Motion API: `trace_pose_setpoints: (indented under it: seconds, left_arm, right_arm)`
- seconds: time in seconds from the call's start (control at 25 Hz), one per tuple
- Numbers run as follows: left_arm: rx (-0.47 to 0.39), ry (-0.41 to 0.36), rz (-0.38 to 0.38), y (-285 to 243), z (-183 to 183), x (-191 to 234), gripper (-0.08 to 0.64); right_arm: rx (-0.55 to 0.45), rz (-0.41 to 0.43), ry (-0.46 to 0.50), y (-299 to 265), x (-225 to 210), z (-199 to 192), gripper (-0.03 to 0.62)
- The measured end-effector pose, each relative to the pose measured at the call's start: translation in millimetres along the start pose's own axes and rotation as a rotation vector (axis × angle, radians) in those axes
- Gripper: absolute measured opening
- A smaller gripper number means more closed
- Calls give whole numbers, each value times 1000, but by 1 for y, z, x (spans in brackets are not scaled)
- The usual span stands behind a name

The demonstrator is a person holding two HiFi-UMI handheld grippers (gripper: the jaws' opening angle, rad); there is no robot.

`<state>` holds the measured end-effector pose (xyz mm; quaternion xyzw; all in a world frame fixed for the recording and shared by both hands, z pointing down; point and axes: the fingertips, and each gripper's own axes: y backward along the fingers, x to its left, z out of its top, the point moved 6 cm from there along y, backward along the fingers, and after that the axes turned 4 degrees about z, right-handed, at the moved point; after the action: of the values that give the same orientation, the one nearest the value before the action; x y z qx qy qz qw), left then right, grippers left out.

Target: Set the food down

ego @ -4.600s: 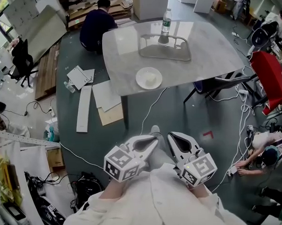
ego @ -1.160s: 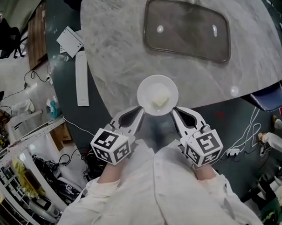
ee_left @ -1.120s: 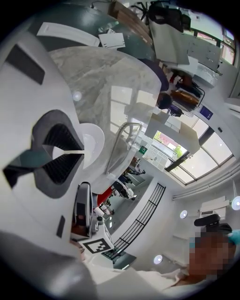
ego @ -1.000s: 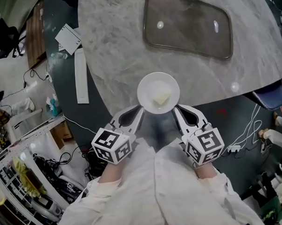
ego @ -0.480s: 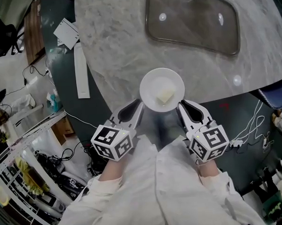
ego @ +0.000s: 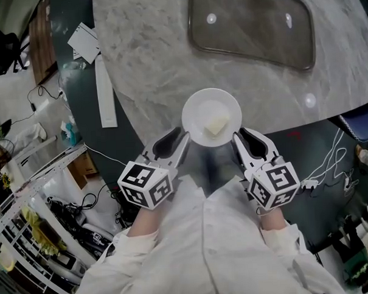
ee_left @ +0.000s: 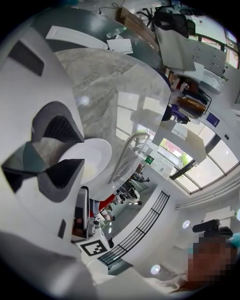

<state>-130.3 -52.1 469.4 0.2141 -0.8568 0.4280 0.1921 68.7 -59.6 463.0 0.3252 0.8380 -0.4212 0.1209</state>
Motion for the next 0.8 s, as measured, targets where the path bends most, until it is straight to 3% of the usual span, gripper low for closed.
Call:
trace_pose_setpoints:
  seconds: [0.08,0.32,0.8]
  left_arm:
    - [13,4,2,-1,-2,1,106]
    - [20,13,3,-3,-1,4,149]
    - [76,5,16,-10,-4,2,150]
  right_arm:
    - [5,-12,-4,-1,-1,0,107]
    - [26,-35,-15,-6,-5,-2,117]
    - [51,-44,-21,-10,-7,-7,118]
